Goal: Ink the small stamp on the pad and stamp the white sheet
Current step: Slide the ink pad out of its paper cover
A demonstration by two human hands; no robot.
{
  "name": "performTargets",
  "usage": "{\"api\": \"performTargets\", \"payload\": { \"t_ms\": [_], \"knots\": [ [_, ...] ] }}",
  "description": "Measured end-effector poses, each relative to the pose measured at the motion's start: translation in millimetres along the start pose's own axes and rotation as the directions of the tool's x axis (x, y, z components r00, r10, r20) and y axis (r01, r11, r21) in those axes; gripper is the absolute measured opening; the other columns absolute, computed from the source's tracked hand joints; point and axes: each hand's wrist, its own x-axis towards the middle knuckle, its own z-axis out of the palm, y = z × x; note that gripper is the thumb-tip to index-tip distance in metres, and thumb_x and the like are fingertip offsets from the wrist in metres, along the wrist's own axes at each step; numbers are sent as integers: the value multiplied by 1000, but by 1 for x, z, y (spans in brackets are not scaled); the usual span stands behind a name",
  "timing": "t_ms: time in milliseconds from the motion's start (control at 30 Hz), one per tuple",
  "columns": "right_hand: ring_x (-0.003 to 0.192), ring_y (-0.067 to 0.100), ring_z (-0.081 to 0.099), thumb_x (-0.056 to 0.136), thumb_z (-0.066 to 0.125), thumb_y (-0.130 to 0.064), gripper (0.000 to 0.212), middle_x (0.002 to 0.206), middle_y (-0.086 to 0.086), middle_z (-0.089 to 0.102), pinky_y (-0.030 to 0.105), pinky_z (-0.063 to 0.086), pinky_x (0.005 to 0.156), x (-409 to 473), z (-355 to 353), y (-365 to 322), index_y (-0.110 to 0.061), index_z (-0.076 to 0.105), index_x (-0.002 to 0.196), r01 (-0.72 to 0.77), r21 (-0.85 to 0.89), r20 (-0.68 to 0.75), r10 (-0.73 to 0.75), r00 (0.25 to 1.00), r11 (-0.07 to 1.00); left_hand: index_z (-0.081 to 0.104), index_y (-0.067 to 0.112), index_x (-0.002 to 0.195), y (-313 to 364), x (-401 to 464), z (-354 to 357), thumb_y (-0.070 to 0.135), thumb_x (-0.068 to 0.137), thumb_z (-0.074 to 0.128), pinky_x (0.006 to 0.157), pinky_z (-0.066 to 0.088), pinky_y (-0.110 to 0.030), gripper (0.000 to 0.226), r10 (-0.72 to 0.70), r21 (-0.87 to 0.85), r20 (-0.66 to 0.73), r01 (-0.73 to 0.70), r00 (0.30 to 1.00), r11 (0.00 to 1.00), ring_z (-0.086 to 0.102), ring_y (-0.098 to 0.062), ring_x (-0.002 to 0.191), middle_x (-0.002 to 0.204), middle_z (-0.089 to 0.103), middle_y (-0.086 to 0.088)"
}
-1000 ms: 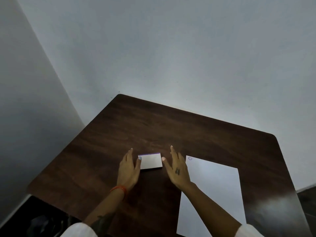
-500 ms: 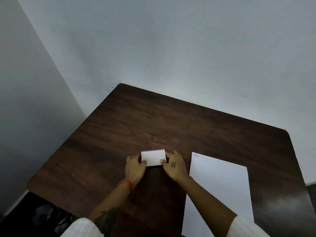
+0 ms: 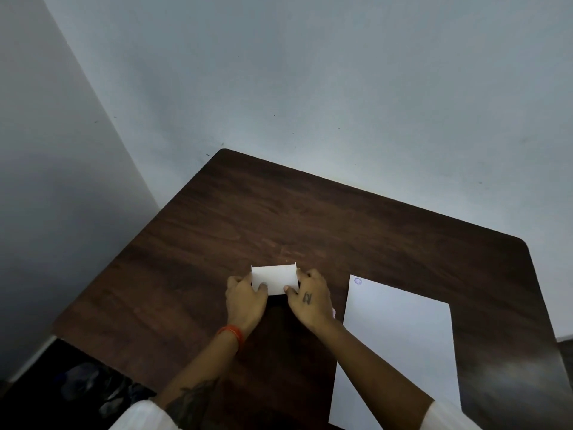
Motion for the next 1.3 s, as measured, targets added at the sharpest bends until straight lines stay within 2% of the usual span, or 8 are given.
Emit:
{"api": "performTargets", "payload": {
  "t_ms": [133,333,633,800,933,1067,1200,1300],
  "knots": [
    [121,21,47,89,56,-24,53,133,9,47,27,40,101,-8,10,-16,-8,39,136,57,81,-10,-56,998,995,46,3,128,-12,-7,-17,19,89,51,101,38,-37,43,20,-5,-101,-20,995,1000,47,-31,118,131,43,-19],
    [111,19,51,88,56,-24,52,126,7,48,26,42,96,-29,36,-32,-12,39,136,99,150,88,-113,990,984,56,7,120,-53,-24,-36,19,87,54,95,41,-38,35,-8,-23,-224,2,974,1000,50,-28,111,122,54,-17],
    [120,23,49,86,60,-18,56,136,10,44,33,39,107,-47,58,-30,-9,37,137,71,127,230,-99,968,989,57,6,118,-83,-38,-37,17,84,60,91,44,-44,36,-101,14,-214,107,972,994,55,-36,100,115,55,-22],
    [117,21,51,86,61,-17,56,137,9,43,31,42,102,-46,53,-27,-14,38,136,55,182,258,-101,961,982,47,8,128,-79,-37,-38,22,84,61,99,42,-48,49,-98,61,-208,113,973,992,47,-37,116,128,47,-22],
    [112,16,55,84,63,-17,52,136,7,46,27,43,94,-44,25,-23,-19,43,133,42,310,165,-97,981,950,41,17,132,-56,-43,-29,22,82,62,101,40,-42,54,159,132,-162,-139,974,982,38,-29,125,137,40,-14],
    [107,15,58,82,65,-17,44,130,6,54,26,47,92,-41,-14,-5,-20,53,125,46,375,-76,-18,997,926,39,20,134,-19,-48,-4,21,80,65,102,34,-30,59,411,54,5,-410,912,910,39,-21,126,138,40,-7],
    [113,22,57,80,70,-19,42,128,7,58,35,50,96,-46,-37,20,-18,57,120,11,348,-259,84,962,937,32,22,137,7,-52,24,21,80,65,108,30,-32,67,461,26,153,-470,874,882,33,-19,132,144,34,-2],
    [113,25,58,77,72,-21,45,127,9,59,36,49,97,-52,-37,39,-15,58,120,-51,336,-258,144,955,940,30,23,138,13,-50,43,19,79,66,110,31,-36,69,474,35,269,-500,839,865,34,-19,132,145,33,-3]
  ]
}}
